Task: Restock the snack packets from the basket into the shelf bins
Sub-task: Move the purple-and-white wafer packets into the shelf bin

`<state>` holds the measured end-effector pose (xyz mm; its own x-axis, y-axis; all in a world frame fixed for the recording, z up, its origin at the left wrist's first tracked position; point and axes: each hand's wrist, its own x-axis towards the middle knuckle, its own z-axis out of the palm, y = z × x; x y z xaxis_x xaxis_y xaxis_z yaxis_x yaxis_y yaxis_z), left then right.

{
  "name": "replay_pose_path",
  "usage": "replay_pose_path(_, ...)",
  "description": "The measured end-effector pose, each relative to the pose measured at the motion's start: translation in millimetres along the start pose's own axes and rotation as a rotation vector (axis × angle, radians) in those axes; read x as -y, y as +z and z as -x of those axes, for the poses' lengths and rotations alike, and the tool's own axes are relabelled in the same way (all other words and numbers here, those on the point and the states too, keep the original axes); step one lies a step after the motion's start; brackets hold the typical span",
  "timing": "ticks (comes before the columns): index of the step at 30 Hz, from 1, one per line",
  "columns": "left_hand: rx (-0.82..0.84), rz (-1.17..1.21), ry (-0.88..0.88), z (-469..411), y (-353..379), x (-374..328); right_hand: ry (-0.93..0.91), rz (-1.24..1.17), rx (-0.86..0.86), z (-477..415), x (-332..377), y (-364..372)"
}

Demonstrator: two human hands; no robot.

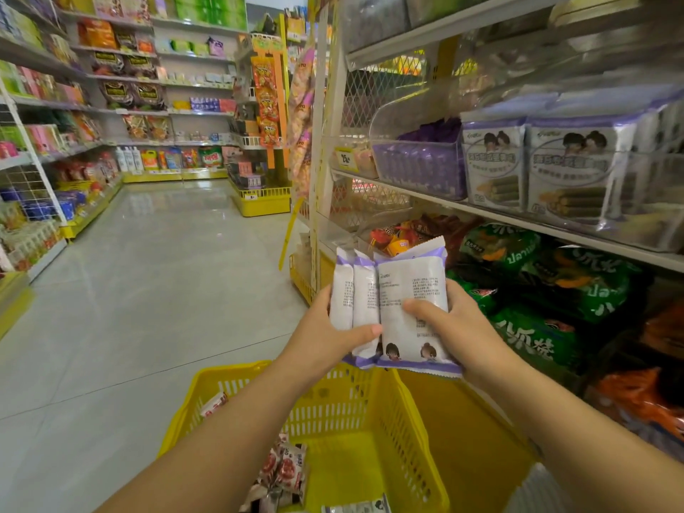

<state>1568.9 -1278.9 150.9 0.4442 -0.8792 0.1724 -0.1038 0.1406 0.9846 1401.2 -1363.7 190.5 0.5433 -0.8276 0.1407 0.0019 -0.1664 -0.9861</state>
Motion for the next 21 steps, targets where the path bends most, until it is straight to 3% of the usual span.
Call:
replay_pose_path(5, -0.096, 0.051, 0.05, 6, 17, -17, -0.003, -0.02, 0.043, 27, 32, -19)
replay_pose_path(9, -0.143, 0.284, 0.08, 8, 27, -58, -0.068, -0.121, 0.052, 47, 83, -38)
replay_pose_path(16, 0.046, 0.478, 0.134, 11, 72, -148, -0.043, -0.324, 0.134, 81, 170, -82)
replay_pose_path(21, 0.363, 0.433, 0.192, 13, 116, -194, -0.085, -0.261, 0.071, 102, 209, -116)
